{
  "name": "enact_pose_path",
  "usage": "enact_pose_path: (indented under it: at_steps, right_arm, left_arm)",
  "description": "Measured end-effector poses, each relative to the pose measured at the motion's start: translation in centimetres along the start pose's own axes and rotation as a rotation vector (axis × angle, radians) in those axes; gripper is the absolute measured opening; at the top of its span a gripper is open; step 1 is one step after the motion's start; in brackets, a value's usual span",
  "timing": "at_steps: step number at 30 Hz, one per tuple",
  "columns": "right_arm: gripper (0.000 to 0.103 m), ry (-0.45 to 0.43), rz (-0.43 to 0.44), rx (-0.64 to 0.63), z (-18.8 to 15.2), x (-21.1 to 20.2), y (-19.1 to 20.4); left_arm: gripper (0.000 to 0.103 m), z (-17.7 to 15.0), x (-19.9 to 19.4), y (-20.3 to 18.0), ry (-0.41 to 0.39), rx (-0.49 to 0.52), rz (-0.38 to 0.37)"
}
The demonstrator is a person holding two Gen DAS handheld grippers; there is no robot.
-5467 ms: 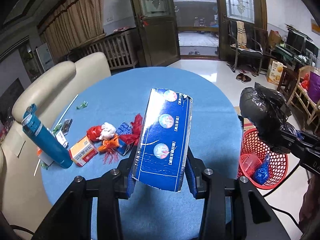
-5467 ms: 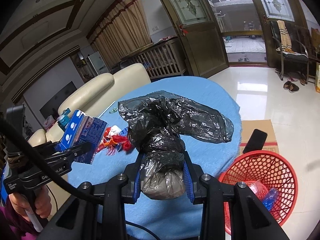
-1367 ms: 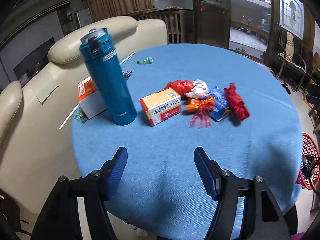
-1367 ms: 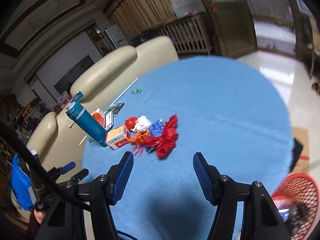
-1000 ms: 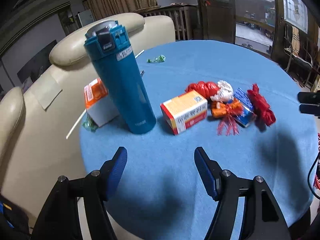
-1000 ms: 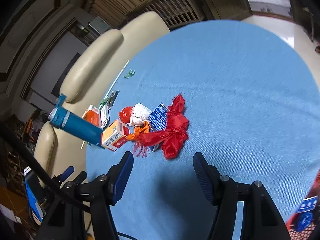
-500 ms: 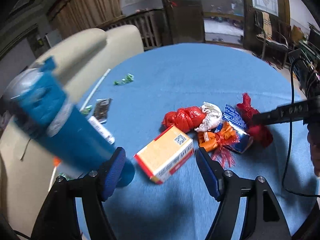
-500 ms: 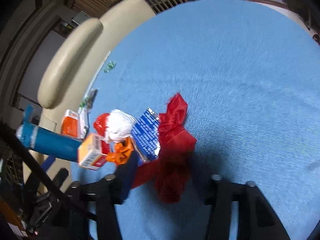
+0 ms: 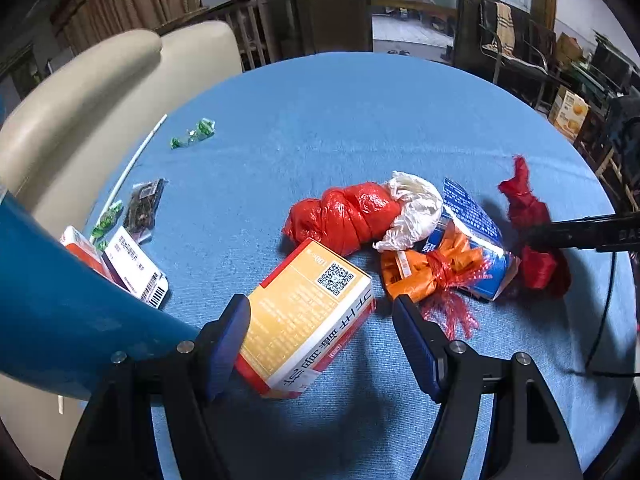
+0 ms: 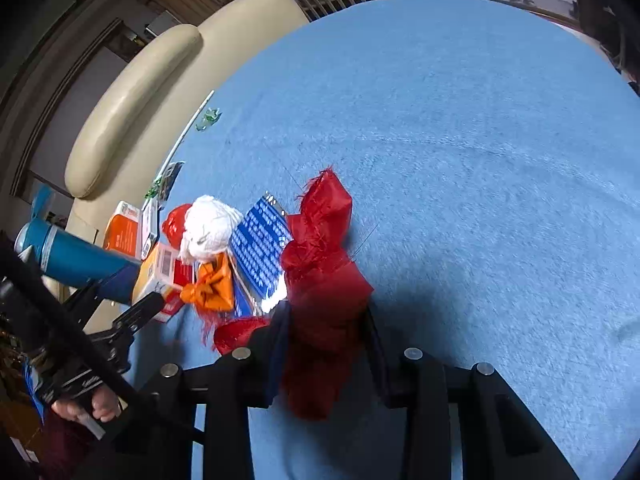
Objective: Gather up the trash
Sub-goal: 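Grasp the red bag with the right tool and lift it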
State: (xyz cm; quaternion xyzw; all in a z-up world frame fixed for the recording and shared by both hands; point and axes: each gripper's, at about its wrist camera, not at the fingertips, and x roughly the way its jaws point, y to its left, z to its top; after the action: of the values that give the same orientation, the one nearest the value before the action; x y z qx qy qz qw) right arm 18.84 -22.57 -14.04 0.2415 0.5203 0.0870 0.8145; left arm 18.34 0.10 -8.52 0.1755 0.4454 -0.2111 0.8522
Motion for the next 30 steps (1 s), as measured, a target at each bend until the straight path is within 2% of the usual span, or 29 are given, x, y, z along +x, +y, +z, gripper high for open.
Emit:
enact_pose_path:
  at_steps: [6,8,9,10,13,15,18,22,26,30]
  right_arm:
    - [0.038,-0.004,0.035,0.036,-1.6,-1.3,-0.9]
    - [0.038,-0.009,0.045,0.044,-2.0,-1.9,-1.1]
    - [0.038,-0.012,0.049,0.046,-2.0,-2.0,-1.0]
    - [0.038,-0.017,0.054,0.051,-2.2,-2.3,-1.1]
    - [0.038,-0.027,0.062,0.061,-2.2,-2.9,-1.1]
    - [0.038,-0.035,0.067,0.069,-2.2,-3.3,-1.4]
    - [0.038,-0.048,0.073,0.077,-2.1,-4.0,-1.7]
    - [0.038,-0.048,0.083,0.079,-2.2,-4.0,-1.8]
    - [0.038,-0.035,0.094,0.075,-2.8,-3.6,-1.7]
    - [0.038,-0.033,0.099,0.082,-3.1,-3.7,-2.0]
  left_arm:
    - [0.074,-0.8,-0.9,-1.3,-0.009,0.029,-0.028]
    - [0.067,-0.9,-1.6,-1.6,-0.014,0.013,-0.084]
    - [0.057,-0.9,-2.1,-1.8,-0.013,0.000,-0.135]
    - [0.051,-0.9,-2.5,-2.1,-0.003,-0.012,-0.188]
    - [0.050,-1.7,-3.4,-2.9,0.009,-0.038,-0.270]
    - [0.050,-2.7,-3.9,-3.5,0.016,-0.043,-0.289]
    - [0.051,-3.3,-5.0,-3.5,-0.004,-0.042,-0.239]
    - [0.066,-1.9,-5.5,-2.6,-0.038,-0.013,-0.106]
    - [0.066,0.4,-4.4,-1.4,-0.024,0.012,-0.047]
    - [0.066,1.2,-2.7,-1.4,0.025,0.071,-0.009]
